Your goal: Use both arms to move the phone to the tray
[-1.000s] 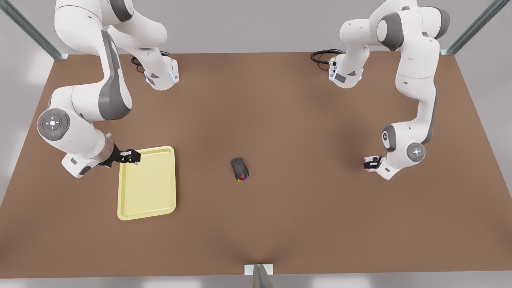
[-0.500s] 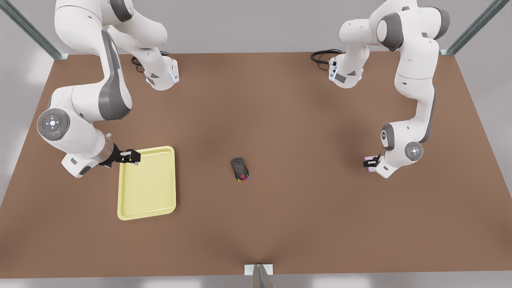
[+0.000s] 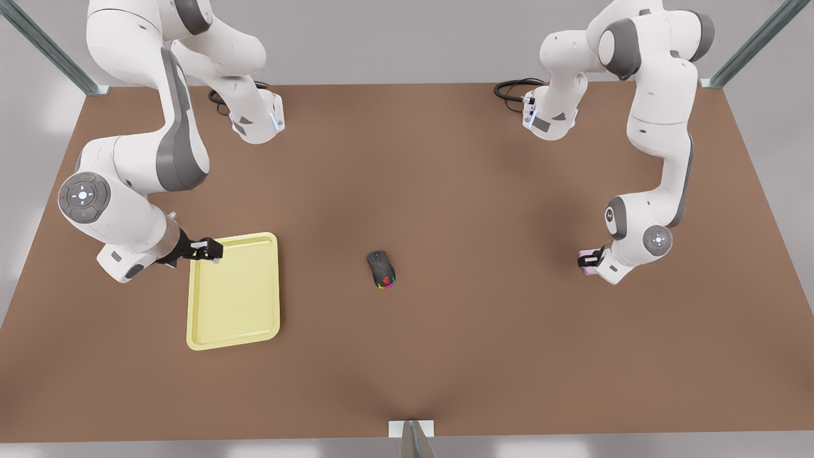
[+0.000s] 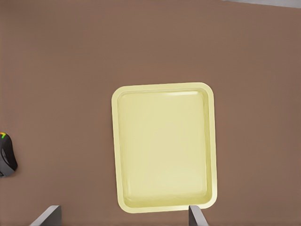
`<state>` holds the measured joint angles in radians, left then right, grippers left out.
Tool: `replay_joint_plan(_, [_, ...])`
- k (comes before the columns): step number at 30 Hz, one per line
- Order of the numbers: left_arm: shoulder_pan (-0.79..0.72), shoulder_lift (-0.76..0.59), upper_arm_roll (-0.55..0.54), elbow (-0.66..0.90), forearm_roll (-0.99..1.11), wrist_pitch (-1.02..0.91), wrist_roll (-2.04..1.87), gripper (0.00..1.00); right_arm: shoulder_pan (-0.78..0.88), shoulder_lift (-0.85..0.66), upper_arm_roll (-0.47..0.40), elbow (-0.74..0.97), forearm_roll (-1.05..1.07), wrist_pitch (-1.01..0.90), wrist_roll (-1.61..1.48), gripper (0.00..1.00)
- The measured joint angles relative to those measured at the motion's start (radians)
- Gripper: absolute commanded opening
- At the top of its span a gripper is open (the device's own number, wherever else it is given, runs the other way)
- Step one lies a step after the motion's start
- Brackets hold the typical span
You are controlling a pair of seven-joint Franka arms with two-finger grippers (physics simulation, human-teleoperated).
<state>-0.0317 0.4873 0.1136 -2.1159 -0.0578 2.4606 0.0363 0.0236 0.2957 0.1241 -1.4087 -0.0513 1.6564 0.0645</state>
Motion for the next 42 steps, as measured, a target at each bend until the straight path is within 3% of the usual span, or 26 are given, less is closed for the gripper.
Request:
replay_joint_plan(5, [-0.231, -0.051, -0.02, 0.09, -0.001, -0.084, -0.095, 0.8, 0.0, 0.0, -0.001, -0.001, 0.0, 0.001, 0.0, 1.0])
replay_joint_plan(8, [-0.406, 0.098, -0.069, 0.475, -0.001, -0.247, -0.211, 0.8, 0.001, 0.0, -0.002, -0.001, 0.0, 0.001, 0.0, 1.0])
replay_joint_plan(11, [-0.612, 0.238, -0.077, 0.741, -0.015, -0.391, -0.347, 0.8, 0.001, 0.0, -0.002, -0.001, 0.0, 0.001, 0.0, 1.0])
replay_joint_plan(16, [-0.81, 0.394, -0.085, 1.003, -0.067, -0.506, -0.563, 0.8, 0.0, 0.0, -0.002, -0.002, 0.0, 0.001, 0.0, 1.0])
replay_joint_plan(20, [-0.84, 0.477, -0.178, 1.118, -0.095, -0.471, -0.709, 0.81, 0.0, 0.0, -0.002, -0.001, 0.0, 0.001, 0.0, 1.0])
replay_joint_plan(26, [-0.846, 0.542, -0.218, 1.136, -0.113, -0.327, -0.873, 0.81, 0.003, 0.0, -0.002, 0.0, 0.0, 0.001, 0.001, 1.0])
replay_joint_plan(28, [-0.849, 0.553, -0.217, 1.134, -0.116, -0.282, -0.916, 1.0, 0.005, 0.0, -0.002, 0.0, 0.001, 0.001, 0.002, 1.0])
replay_joint_plan(31, [-0.854, 0.556, -0.216, 1.128, -0.116, -0.237, -0.971, 1.0, 0.007, 0.0, -0.002, 0.0, 0.001, 0.001, 0.002, 1.0])
replay_joint_plan(33, [-0.785, 0.466, -0.216, 1.123, -0.115, -0.296, -0.994, 1.0, 0.007, 0.0, -0.001, -0.001, 0.002, 0.0, 0.002, 1.0])
replay_joint_plan(36, [-0.403, 0.177, -0.202, 1.125, -0.105, -0.597, -0.947, 1.0, 0.011, 0.003, 0.001, 0.001, 0.006, -0.001, 0.004, 1.0])
replay_joint_plan(38, [-0.177, 0.087, -0.198, 1.126, -0.066, -0.775, -0.877, 1.0, 0.005, 0.015, 0.024, 0.009, 0.008, 0.003, 0.005, 1.0])
replay_joint_plan(39, [-0.115, 0.019, -0.19, 1.055, -0.044, -0.834, -0.839, 1.0, 0.009, 0.028, 0.058, 0.017, 0.009, 0.007, 0.006, 1.0])
replay_joint_plan(41, [-0.158, -0.201, -0.082, 0.731, 0.0, -0.854, -0.763, 1.0, 0.067, 0.064, 0.099, 0.03, 0.008, 0.022, 0.016, 1.0])
replay_joint_plan(42, [-0.18, -0.253, -0.049, 0.654, 0.014, -0.865, -0.728, 1.0, 0.113, 0.079, 0.107, 0.034, 0.008, 0.029, 0.028, 1.0])
